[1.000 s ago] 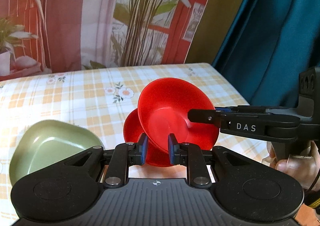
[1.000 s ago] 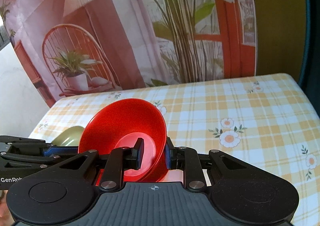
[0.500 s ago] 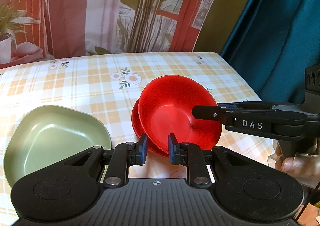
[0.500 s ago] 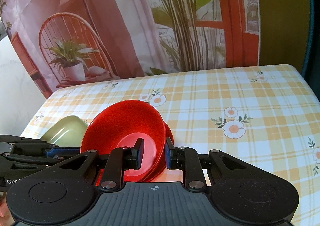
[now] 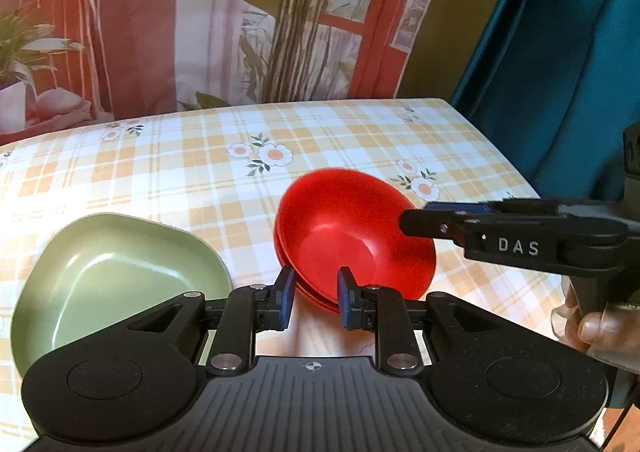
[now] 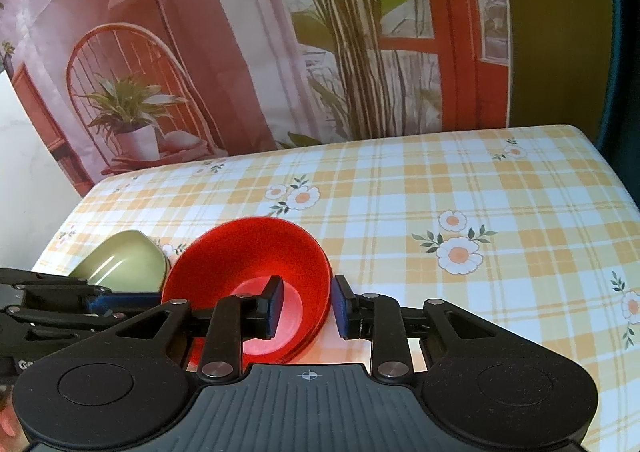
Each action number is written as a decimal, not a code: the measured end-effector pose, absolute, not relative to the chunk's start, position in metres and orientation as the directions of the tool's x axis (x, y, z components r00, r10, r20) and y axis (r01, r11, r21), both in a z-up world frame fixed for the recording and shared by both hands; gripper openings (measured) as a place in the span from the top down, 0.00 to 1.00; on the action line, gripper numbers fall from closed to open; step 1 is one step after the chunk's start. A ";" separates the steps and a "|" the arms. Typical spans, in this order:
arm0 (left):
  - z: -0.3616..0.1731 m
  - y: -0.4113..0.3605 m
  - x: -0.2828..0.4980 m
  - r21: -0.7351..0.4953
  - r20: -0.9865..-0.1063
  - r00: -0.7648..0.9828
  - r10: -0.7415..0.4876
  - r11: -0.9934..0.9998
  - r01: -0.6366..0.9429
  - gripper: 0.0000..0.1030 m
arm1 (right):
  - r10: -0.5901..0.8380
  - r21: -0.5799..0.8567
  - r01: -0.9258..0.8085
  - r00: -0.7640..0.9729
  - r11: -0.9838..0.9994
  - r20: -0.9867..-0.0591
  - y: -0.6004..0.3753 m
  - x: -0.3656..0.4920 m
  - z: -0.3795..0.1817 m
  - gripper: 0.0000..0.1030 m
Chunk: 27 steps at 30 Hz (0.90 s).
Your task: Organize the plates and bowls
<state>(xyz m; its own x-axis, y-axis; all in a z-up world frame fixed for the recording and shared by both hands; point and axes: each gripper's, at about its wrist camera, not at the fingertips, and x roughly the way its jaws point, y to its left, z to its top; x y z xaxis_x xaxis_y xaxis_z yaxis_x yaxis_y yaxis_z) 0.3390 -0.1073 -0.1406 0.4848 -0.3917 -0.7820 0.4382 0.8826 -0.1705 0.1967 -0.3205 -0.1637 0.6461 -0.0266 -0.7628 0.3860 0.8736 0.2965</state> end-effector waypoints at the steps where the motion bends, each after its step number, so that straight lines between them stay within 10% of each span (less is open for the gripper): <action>1: -0.141 -0.107 0.339 -0.163 -0.781 0.492 -0.384 0.887 0.432 0.77 | -0.032 0.292 0.389 0.645 0.874 -0.764 -0.320 0.196 -0.164 0.75; 27: -0.156 -0.108 0.352 -0.237 -0.805 0.437 -0.401 0.893 0.382 0.72 | -0.004 0.337 0.413 0.637 0.846 -0.771 -0.321 0.192 -0.188 0.75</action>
